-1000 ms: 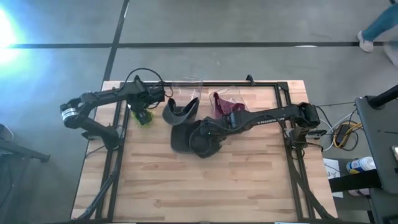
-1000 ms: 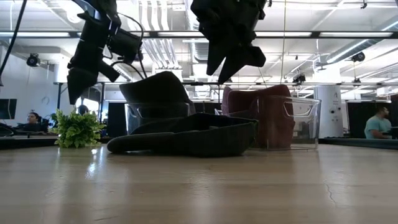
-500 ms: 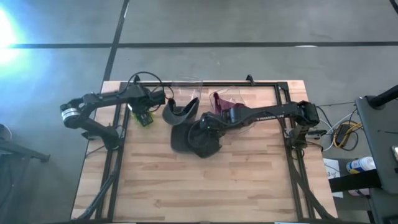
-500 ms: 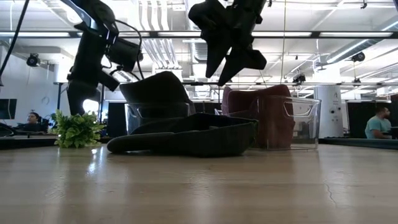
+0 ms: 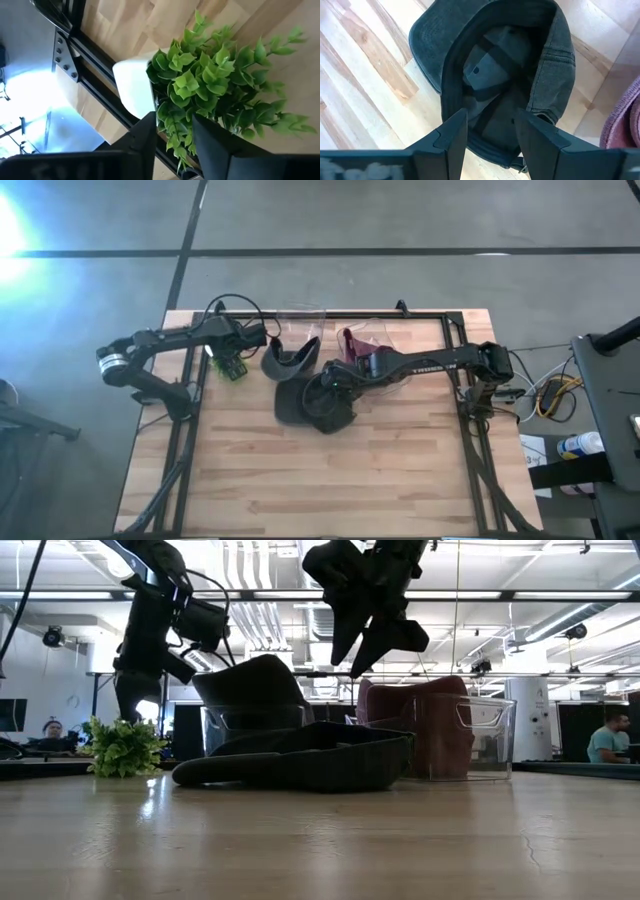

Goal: Pick & Place hat
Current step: Adjust the plant pot on the table

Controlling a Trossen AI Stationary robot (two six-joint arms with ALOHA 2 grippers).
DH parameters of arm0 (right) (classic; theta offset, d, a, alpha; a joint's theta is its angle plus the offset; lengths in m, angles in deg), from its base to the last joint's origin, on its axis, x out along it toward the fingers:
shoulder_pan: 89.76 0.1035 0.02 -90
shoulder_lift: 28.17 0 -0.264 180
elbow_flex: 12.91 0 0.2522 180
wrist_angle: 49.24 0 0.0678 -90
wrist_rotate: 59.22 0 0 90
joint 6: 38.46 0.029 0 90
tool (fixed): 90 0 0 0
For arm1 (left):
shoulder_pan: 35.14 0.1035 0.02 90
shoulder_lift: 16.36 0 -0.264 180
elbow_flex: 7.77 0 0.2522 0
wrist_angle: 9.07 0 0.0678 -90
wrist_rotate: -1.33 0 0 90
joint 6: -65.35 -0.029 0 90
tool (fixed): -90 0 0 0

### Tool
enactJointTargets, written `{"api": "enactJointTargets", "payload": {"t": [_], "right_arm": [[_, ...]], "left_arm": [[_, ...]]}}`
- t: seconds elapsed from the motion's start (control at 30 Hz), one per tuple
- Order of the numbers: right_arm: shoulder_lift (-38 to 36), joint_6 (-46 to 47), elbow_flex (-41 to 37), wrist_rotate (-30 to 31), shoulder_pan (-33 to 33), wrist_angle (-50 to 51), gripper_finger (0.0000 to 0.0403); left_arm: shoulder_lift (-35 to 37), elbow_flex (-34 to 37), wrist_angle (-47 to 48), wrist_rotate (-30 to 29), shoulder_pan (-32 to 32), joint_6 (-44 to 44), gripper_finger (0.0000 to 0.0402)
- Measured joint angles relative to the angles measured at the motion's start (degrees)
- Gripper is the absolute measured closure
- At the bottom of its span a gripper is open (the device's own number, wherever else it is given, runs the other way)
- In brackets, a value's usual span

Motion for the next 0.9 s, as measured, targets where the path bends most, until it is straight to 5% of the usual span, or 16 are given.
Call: {"api": "enactJointTargets", "payload": {"t": [0.63,0.9], "right_arm": [[0.0,0.0,0.0,0.0,0.0,-0.1,0.0257],[0.0,-0.2,0.0,0.1,0.0,-0.1,0.0252]], "left_arm": [[-0.1,0.1,-1.8,-0.8,0.1,-1.5,0.0383],[-0.1,0.1,-1.4,0.2,0.1,-2.7,0.0325]]}}
